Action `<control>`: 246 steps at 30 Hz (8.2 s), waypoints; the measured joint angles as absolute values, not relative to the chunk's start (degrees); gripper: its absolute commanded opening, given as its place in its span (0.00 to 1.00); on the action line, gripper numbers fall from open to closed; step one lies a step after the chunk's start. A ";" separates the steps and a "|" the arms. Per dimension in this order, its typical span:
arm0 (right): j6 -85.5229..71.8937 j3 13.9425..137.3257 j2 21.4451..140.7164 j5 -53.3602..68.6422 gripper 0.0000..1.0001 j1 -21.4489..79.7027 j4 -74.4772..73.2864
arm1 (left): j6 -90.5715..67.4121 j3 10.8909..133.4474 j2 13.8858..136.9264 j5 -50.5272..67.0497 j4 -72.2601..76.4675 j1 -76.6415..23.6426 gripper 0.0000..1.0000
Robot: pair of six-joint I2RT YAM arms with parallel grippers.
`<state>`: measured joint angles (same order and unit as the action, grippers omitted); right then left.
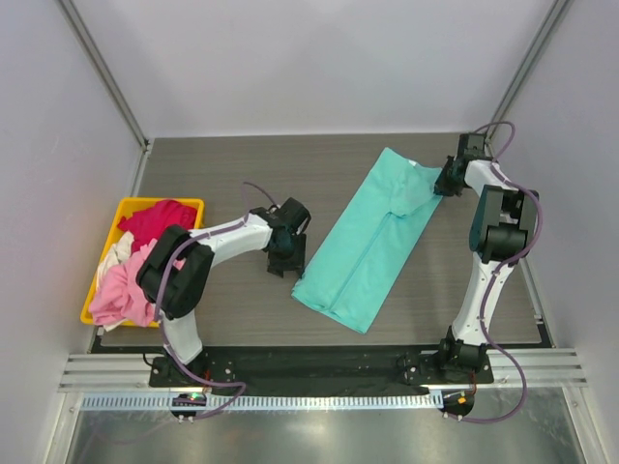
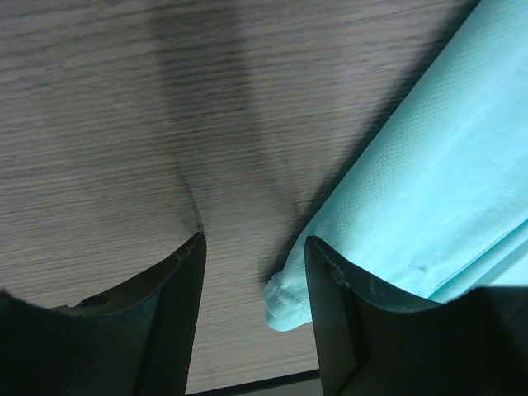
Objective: Fold and stack the t-shirts
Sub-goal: Fold the tshirt
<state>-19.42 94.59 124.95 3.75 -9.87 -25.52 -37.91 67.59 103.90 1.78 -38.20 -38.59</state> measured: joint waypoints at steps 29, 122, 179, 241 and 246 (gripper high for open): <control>-22.61 86.15 117.27 1.83 0.01 -9.87 -20.40 | -39.86 66.39 104.09 1.58 -37.43 -38.50 0.50; -25.04 76.18 103.77 8.43 0.41 -2.20 -32.27 | -46.13 56.31 98.83 8.75 -24.14 -50.00 0.08; -31.64 60.73 84.68 2.72 0.46 19.35 -36.01 | -57.12 45.93 88.27 8.16 -17.28 -51.64 0.49; -52.36 26.46 54.00 1.13 0.01 25.47 -37.19 | -62.89 45.56 84.60 2.85 -18.13 -54.43 0.40; -53.12 26.46 53.60 1.13 0.01 25.96 -36.82 | -63.53 44.91 85.91 2.57 -18.50 -54.70 0.38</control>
